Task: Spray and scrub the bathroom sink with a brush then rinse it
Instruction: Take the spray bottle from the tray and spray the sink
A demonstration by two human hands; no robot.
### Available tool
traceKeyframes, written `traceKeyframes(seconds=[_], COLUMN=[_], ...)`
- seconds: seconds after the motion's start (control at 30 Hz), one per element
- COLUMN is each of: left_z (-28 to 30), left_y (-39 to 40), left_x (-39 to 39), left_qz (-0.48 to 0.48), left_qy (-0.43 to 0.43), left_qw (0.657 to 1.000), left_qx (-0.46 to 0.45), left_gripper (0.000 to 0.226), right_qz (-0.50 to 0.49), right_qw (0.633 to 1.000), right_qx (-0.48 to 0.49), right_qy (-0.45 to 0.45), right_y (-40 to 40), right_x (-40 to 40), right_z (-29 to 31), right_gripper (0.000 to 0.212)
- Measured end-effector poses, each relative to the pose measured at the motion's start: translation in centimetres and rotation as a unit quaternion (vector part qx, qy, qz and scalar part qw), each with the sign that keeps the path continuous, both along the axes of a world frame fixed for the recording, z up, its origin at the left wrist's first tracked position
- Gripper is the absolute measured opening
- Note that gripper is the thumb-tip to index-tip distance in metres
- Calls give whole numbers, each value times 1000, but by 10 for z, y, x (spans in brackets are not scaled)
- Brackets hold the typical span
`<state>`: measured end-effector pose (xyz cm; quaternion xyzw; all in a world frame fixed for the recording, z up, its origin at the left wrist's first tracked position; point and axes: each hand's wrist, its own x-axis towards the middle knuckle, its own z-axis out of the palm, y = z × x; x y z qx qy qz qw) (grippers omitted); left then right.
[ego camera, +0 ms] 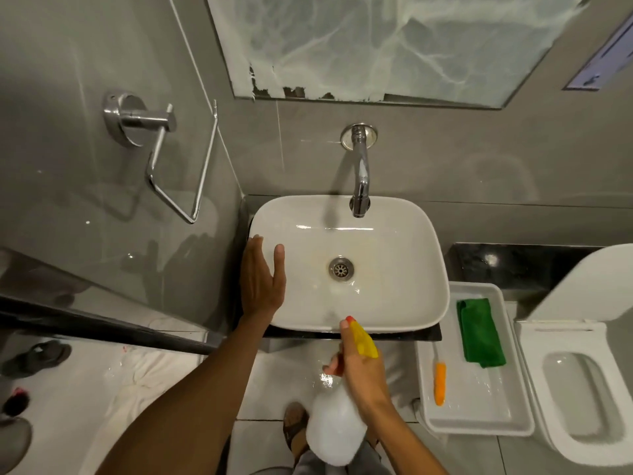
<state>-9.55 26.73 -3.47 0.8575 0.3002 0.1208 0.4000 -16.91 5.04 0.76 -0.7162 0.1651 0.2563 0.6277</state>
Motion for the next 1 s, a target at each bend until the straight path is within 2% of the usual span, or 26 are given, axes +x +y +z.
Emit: traceKeyframes(seconds=[0.03,0.1,0.13,0.2,0.27,0.4,0.47,0.57,0.63,0.83,0.93,1.0], left_z=[0,-1,-1,-1,-3,-7,-8,-9,-9,-11,-12,-12], left_y=[0,1,1,0,1,2,2,2,3,3,4,4], left_x=[0,-1,-1,-1,0,0,1,1,1,1,1,0], left_qz=[1,4,7,12,12,7,5,5,5,1,0,-3], left_qy=[-5,-11,-14,-18,-21,-27,-30,-36,-38,-43,-48,-52], left_qw=[1000,1000,1000,1000,1000,1000,1000,999,999,999,999,999], left_qx=[-7,-10,-12,-14,-11,-1,4,10,12,10,8,9], left_gripper=[71,74,75,76,75,72,70,69,69,69,70,71], right_qz=[-3,-21,-26,-39,-54,-154,-158,-156,-160,-173,-153,-145], right_qw=[1000,1000,999,994,994,987,986,987,986,976,980,984], right_qx=[-6,11,34,75,76,35,12,24,22,-67,-44,10], right_qy=[3,19,33,63,50,-33,-54,-31,-34,-113,-116,-105], right_y=[1,0,-1,-6,-10,-20,-32,-49,-59,-72,-81,-87], right_x=[2,6,10,16,19,20,22,26,28,22,14,9], right_z=[-1,0,3,7,10,17,19,21,23,19,13,12], right_gripper=[12,15,22,48,59,45,42,53,53,48,47,46])
